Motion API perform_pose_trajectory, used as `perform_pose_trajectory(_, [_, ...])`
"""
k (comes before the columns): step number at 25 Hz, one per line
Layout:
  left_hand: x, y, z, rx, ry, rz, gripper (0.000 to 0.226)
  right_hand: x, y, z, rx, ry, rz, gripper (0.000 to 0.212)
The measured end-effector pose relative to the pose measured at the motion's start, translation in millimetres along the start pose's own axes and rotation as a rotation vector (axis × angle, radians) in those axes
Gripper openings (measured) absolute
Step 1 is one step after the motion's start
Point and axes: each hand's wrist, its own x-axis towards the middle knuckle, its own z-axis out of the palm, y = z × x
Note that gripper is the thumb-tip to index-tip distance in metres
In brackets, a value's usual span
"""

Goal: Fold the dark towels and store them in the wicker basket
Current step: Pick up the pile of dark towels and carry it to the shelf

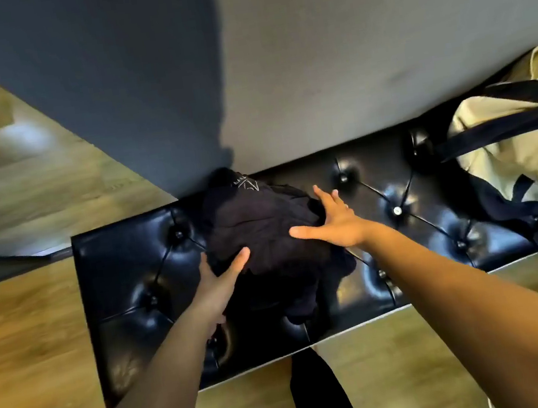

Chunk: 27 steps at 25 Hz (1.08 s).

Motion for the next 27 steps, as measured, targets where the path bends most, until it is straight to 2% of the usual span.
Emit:
perform_pose_trajectory(2, [12.4,-2.9,5.3,0.007,-0.021,0.060,0.120,14.1,-4.6,-4.7,-0.031,-0.047,-0.028,0.132])
perform_pose_trajectory(5, [21.9,-5.9,16.2,-0.137,-0.021,0.032,0.090,33.7,-1.4,-2.6,0.029,-0.089,-0.034,0.131])
perform_pose_trajectory(7, [26.7,-6.4,20.4,-0.199,0.011,-0.012,0.080,42.0,3.6,5.0,0.063,-0.073,-0.047,0.129])
perform_pose_trajectory(10, [27.1,-7.3,25.6,-0.174,0.046,-0.016,0.088,47.6,7.0,13.9,0.118,-0.040,-0.080,0.129])
perform_pose_trajectory(13, [24.7,-2.8,35.0,-0.110,0.162,-0.012,0.101,45.3,5.4,12.3,0.215,-0.049,-0.099,0.134])
perform_pose_trajectory(15, [20.8,2.0,39.3,-0.047,0.224,-0.112,0.120,44.0,4.4,8.4,0.285,-0.076,-0.099,0.144])
perform_pose_trajectory(17, [17.2,5.1,41.9,-0.061,0.202,-0.217,0.125,48.8,4.6,6.9,0.261,-0.098,-0.071,0.145])
perform_pose_trajectory(21, [13.2,2.6,39.5,-0.325,0.125,-0.181,0.126,63.9,11.4,10.4,0.302,-0.198,-0.030,0.108])
perform_pose_trajectory(25, [11.0,-17.4,33.2,-0.498,0.113,-0.154,0.078,43.4,-2.5,17.2,0.405,-0.247,-0.067,0.077])
perform_pose_trajectory(27, [10.5,-26.8,28.7,-0.565,0.061,-0.108,0.063,37.3,-2.7,21.0,0.438,-0.250,-0.046,0.068])
